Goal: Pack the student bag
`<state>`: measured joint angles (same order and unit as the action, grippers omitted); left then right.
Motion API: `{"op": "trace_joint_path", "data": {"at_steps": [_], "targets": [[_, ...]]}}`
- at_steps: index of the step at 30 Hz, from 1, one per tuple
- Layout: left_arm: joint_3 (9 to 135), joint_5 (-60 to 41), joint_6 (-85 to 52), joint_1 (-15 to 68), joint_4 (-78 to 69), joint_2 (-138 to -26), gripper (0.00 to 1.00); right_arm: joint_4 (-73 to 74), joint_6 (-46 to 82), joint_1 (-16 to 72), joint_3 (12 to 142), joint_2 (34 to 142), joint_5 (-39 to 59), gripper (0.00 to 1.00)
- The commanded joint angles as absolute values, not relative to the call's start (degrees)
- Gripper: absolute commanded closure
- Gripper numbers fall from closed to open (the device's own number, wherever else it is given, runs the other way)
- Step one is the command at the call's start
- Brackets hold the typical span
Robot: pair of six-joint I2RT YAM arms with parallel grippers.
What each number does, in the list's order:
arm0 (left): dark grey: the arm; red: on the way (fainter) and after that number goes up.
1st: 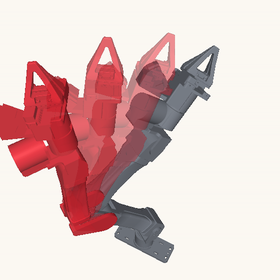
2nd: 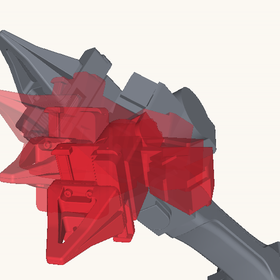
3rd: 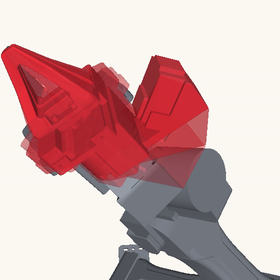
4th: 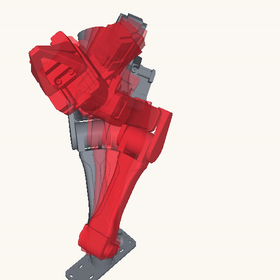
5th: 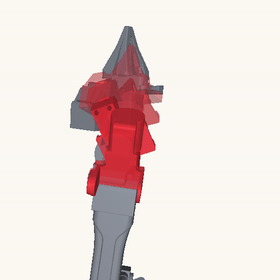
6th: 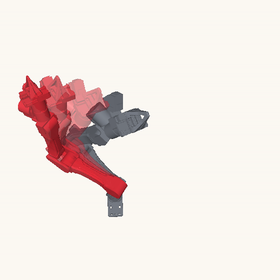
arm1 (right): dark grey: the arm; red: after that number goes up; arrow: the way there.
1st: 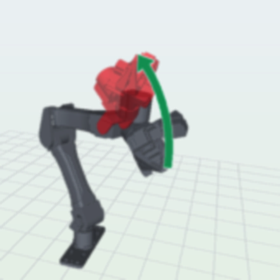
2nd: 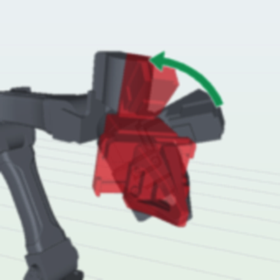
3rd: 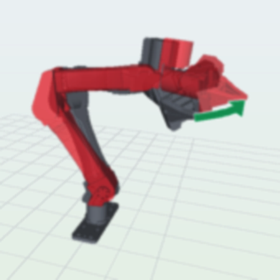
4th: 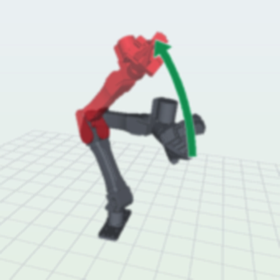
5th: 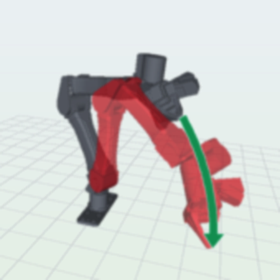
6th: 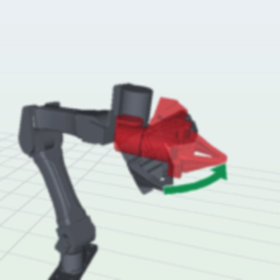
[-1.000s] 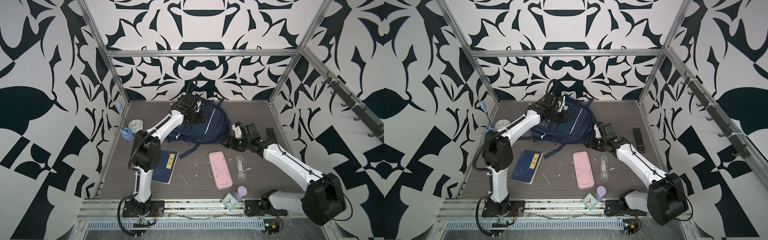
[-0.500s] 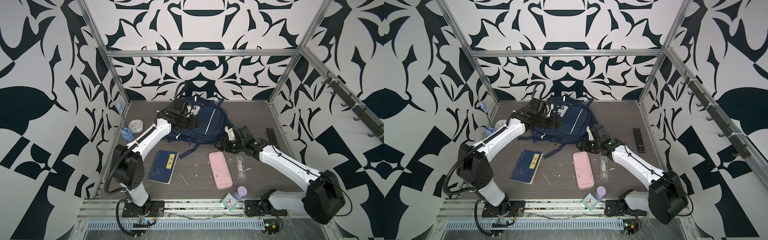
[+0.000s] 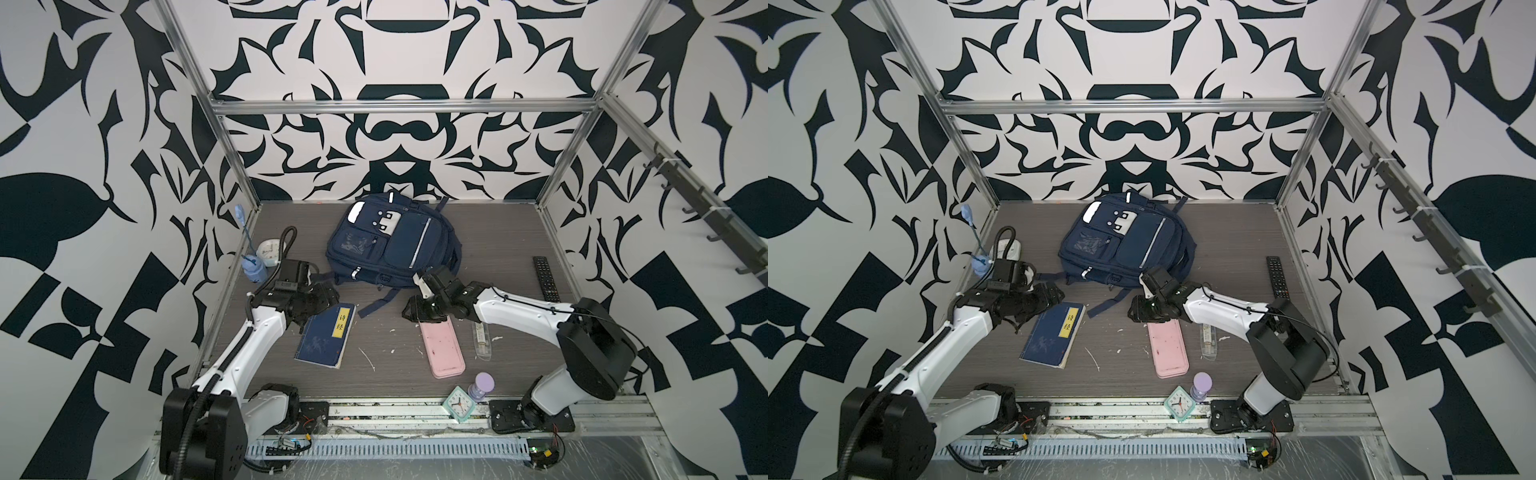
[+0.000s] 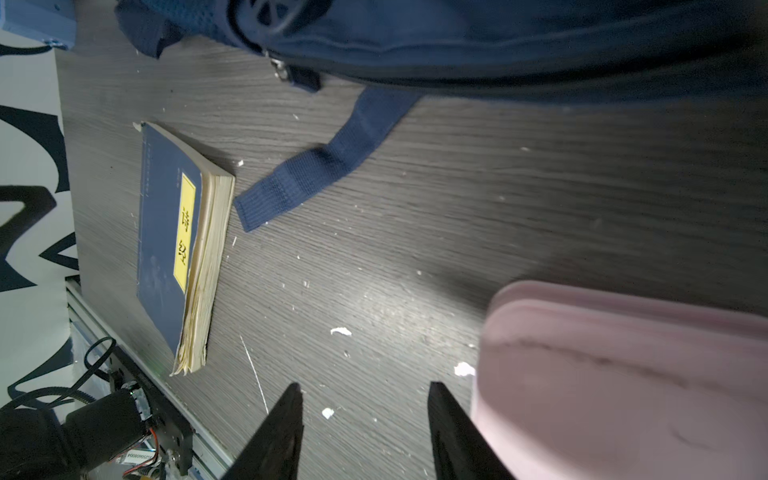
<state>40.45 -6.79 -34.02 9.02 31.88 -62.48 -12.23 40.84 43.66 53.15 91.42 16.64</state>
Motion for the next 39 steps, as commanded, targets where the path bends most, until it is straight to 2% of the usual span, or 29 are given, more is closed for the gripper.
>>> {"op": "trace_joint_path", "data": {"at_steps": [1, 9, 18, 31, 39], "targets": [[36.72, -7.35, -36.64, 5.18, 32.53, -60.46, 0.10, -9.69, 41.58, 45.75, 57.74, 93.30, 17.05, 0.48], [31.43, -11.64, -36.83, -2.72, 25.15, -66.88, 0.10, -10.14, 42.19, 50.08, 61.42, 97.71, 16.70, 0.43], [30.20, -15.03, -36.19, -3.77, 20.83, -72.60, 0.11, -10.99, 42.84, 51.07, 63.49, 101.06, 15.78, 0.41], [25.00, -17.69, -38.97, -3.70, 23.13, -64.02, 0.11, -9.16, 44.15, 51.00, 73.74, 113.72, 18.51, 0.41], [23.68, -18.24, -40.47, -2.82, 25.76, -58.14, 0.12, -10.91, 42.34, 49.57, 77.72, 117.72, 14.23, 0.41]]}}
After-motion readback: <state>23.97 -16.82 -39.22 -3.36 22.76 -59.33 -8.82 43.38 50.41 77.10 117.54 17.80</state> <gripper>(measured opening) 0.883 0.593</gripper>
